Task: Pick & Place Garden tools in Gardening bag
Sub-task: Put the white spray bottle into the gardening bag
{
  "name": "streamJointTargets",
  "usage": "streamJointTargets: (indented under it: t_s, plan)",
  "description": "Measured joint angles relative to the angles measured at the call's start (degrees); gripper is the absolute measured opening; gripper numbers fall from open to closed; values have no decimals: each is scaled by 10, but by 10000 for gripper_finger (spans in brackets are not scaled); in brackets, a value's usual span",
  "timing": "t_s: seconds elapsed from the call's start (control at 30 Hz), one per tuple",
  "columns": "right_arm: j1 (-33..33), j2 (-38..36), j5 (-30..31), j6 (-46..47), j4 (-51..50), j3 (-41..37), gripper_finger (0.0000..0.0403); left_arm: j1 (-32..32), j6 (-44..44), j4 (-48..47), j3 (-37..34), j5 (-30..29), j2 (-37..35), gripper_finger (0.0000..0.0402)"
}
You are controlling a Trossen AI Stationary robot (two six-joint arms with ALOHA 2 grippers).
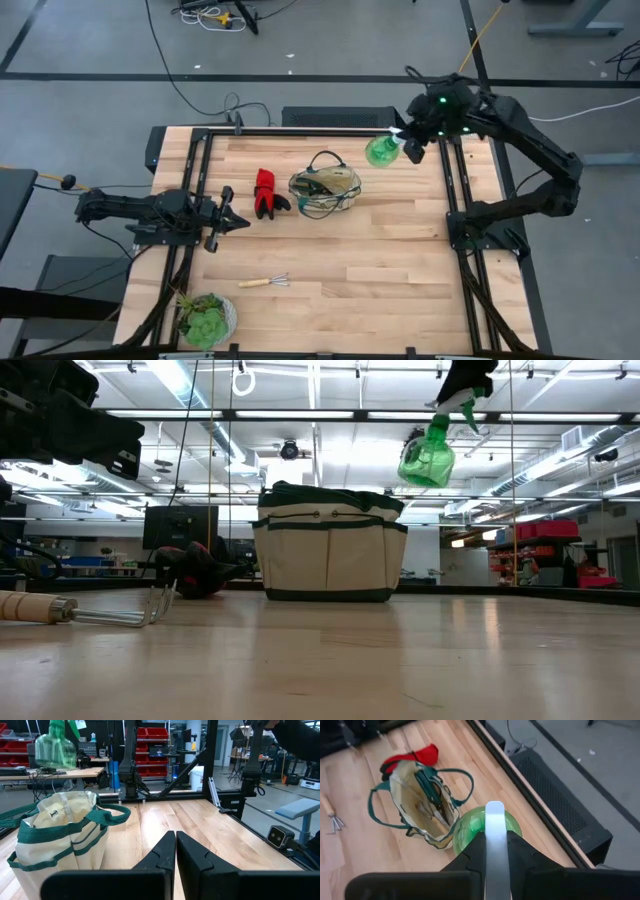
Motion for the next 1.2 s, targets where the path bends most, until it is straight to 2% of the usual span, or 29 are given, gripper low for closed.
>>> streamJointTargets:
  t_s: [0.33,0.77,1.2]
  plan:
    - [0,-52,-2,9,-1,0,43,0,0,0,0,0,0,21]
    - [2,-59,-12,2,0,0,43,0,0,0,0,0,0,21]
    - [63,-59,-34,12,41,0,43,0,0,0,0,0,0,21]
